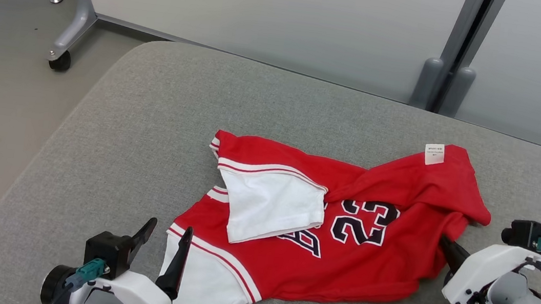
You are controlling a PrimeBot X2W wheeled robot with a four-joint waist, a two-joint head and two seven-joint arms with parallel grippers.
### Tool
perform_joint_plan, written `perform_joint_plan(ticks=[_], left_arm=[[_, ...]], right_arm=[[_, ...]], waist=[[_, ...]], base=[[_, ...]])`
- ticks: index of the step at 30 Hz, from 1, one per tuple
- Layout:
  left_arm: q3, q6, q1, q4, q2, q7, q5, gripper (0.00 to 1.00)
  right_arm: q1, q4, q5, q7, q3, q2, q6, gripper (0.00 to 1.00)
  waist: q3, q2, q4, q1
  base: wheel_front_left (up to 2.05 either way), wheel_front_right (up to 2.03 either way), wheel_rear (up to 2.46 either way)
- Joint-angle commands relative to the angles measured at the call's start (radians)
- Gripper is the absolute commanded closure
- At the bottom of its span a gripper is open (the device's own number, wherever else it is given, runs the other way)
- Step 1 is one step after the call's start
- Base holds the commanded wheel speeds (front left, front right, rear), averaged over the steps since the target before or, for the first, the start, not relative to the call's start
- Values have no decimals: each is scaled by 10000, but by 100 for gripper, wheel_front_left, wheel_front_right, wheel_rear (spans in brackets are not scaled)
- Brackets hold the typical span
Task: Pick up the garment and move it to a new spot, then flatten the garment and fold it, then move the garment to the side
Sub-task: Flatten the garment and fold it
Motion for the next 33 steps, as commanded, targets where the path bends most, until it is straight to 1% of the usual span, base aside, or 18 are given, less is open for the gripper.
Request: perform_joint_plan(ticks=[1, 6, 9, 12, 15, 16, 19, 22, 23, 24, 25, 28, 33], left_arm=[[18, 38, -1, -24, 45, -5, -14, 0], [-58, 26, -11, -102, 25, 4, -31, 0], [-130, -23, -117, -69, -54, -39, -59, 0], [-202, -64, -255, 18, -191, -108, -84, 0], [-293, -119, -348, 169, -321, -196, -95, 0], [-293, -119, -348, 169, -321, -196, -95, 0], [-316, -161, -492, 351, -427, -305, -115, 0], [-360, -220, -546, 548, -497, -388, -143, 0], [-374, -236, -573, 609, -511, -413, -155, 0], [-383, -236, -614, 663, -525, -429, -167, 0], [-394, -241, -650, 715, -538, -445, -182, 0], [-378, -256, -664, 833, -513, -479, -208, 0], [-284, -159, -561, 840, -371, -512, -230, 0]], right_arm=[[-1, -292, 49, -101, 62, -155, 6, 100], [-400, -1701, 235, -154, 294, -422, 6, 100], [-834, -2009, 119, 117, 557, -428, 6, 100], [-1480, -1832, -85, 425, 853, -249, 6, 100], [-2076, -1450, -246, 716, 1202, 117, 6, 100], [-2076, -1450, -246, 716, 1202, 117, 6, 100], [-2627, -947, -385, 872, 1591, 504, 6, 100], [-2957, -395, -252, 1002, 1934, 1009, 6, 100], [-3052, -200, -233, 1024, 2042, 1147, 4, 68], [-3129, -53, -195, 1025, 2168, 1295, 6, 11], [-3176, 54, -95, 977, 2262, 1431, 4, 0], [-3221, 40, 112, 630, 2516, 1622, 6, 0], [-3137, -511, 295, -624, 2731, 1132, 4, 0]], waist=[[-64, 0, -58, 0], [0, 0, -28, 0], [197, 0, 146, 0], [433, 0, 436, 0], [622, 0, 769, 0], [622, 0, 769, 0], [752, 0, 1031, 0], [807, 0, 1176, 0], [815, 0, 1198, 0], [814, 0, 1214, 0], [802, 0, 1222, 0], [689, 0, 1156, 0], [361, 0, 749, 0]], base=[[0, 0, 0], [0, 0, 0], [0, 0, 0], [0, 0, 0], [0, 0, 0], [0, 0, 0], [0, 0, 0], [0, 0, 0], [0, 0, 0], [0, 0, 0], [0, 0, 0], [0, 0, 0], [0, 0, 0]])
